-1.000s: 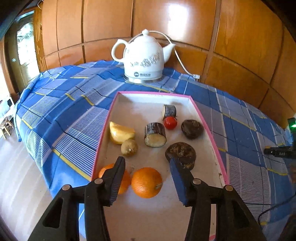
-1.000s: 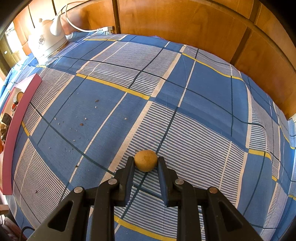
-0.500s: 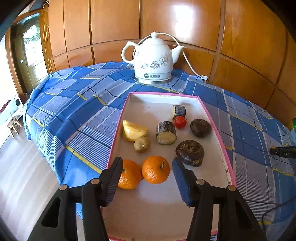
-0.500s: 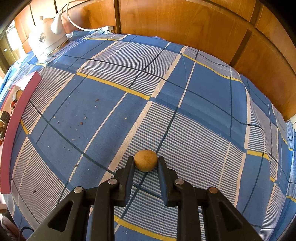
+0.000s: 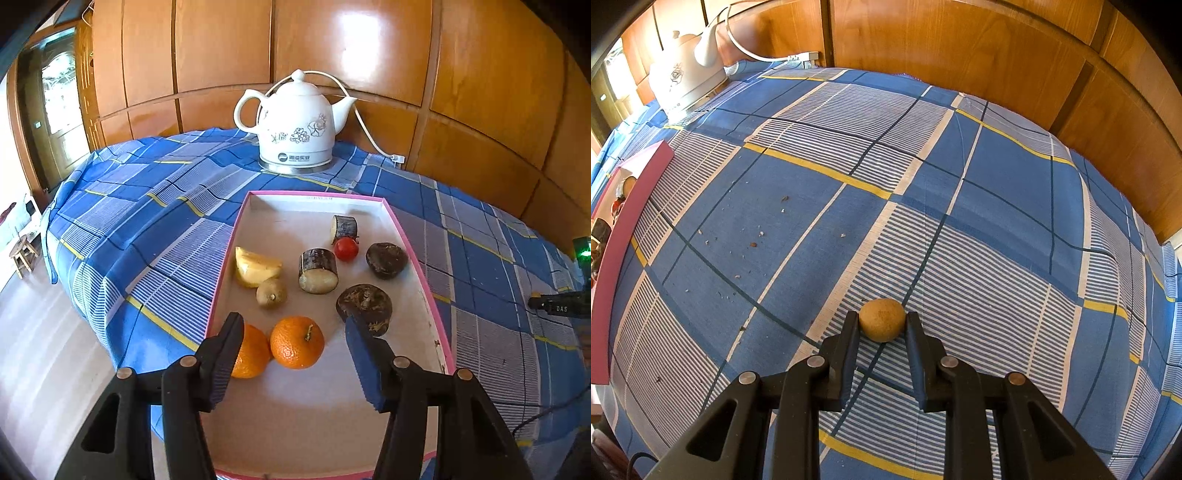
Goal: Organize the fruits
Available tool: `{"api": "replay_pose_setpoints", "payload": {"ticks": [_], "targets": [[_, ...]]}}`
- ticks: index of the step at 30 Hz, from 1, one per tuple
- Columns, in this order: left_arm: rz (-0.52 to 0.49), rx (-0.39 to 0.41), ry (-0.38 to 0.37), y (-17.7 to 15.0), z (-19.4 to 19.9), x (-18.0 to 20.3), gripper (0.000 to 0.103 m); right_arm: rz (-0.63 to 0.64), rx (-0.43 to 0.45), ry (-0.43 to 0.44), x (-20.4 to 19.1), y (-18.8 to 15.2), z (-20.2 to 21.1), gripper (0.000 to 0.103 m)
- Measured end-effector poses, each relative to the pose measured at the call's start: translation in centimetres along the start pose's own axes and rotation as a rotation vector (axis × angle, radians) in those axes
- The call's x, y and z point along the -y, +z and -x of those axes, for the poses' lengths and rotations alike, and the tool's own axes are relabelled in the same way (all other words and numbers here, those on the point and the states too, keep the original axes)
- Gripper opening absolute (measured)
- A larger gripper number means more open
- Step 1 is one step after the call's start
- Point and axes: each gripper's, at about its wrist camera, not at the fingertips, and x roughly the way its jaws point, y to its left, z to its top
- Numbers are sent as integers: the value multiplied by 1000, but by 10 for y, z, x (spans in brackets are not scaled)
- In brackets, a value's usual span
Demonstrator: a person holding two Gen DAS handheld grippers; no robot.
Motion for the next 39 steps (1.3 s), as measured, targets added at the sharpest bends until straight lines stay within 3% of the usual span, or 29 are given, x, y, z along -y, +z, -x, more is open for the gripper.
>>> {"api": "replay_pose_setpoints", "payload": {"ticks": [14, 23, 30, 39], "targets": [[16, -10, -19, -2, -1, -5, 58, 8, 12, -13, -4, -2, 2, 25], [36, -1, -26, -2, 1, -14, 58, 14, -25, -48, -16, 4, 10, 25], [71, 17, -27, 0, 5, -27, 58, 105, 89, 102, -74, 6, 63, 25], [102, 53, 2, 4, 17, -47, 58, 316, 189, 385, -207, -1, 105, 25]]}}
